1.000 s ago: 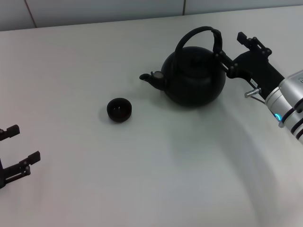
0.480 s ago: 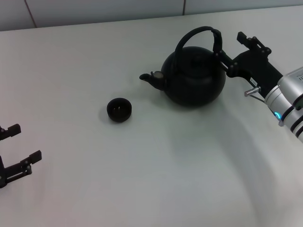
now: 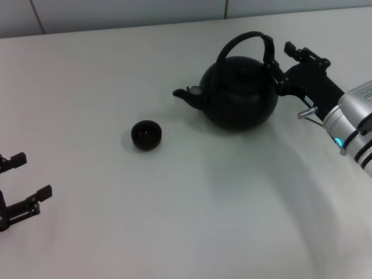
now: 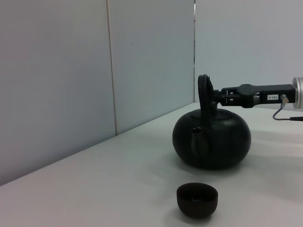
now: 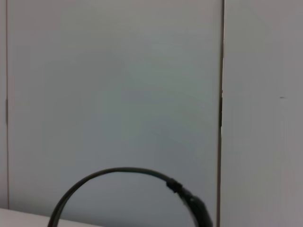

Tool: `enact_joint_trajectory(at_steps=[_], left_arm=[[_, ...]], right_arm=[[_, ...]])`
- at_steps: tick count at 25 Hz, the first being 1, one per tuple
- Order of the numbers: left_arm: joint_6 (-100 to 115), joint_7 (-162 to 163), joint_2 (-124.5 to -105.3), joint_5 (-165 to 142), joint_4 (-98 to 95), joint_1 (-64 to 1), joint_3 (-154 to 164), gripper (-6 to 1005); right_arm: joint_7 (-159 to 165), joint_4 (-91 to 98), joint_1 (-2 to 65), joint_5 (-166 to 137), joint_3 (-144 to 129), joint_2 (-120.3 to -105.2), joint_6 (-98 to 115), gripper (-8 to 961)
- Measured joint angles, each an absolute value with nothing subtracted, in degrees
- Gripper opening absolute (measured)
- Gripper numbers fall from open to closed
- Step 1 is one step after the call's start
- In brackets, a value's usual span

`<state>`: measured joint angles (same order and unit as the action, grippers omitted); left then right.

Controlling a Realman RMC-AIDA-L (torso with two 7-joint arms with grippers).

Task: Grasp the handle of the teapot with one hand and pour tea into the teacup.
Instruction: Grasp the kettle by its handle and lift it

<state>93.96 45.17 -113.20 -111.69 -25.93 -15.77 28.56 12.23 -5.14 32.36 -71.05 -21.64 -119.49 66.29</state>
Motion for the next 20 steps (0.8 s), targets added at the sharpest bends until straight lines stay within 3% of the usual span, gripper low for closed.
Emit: enact_joint_trajectory(at_steps=[11,16,20], left_arm=[[94.2,45.2,-113.28,-111.7,-25.9,-15.7,28.6,824],[94.3,45.2,-113.35,-111.7,-25.9,-15.3,28.6,824],[94.3,45.2,-113.49,-111.7,-25.9,-15.2,28.6,824]], right_arm=[[12.2,-5.2,32.6,-71.3,-21.9,-119.53,65.4,280],[12.3,-5.0,33.0,-71.3,-21.8,-119.53,65.4,79],[12.3,-4.9,33.2,-71.3,-21.7,-119.53,65.5,72]])
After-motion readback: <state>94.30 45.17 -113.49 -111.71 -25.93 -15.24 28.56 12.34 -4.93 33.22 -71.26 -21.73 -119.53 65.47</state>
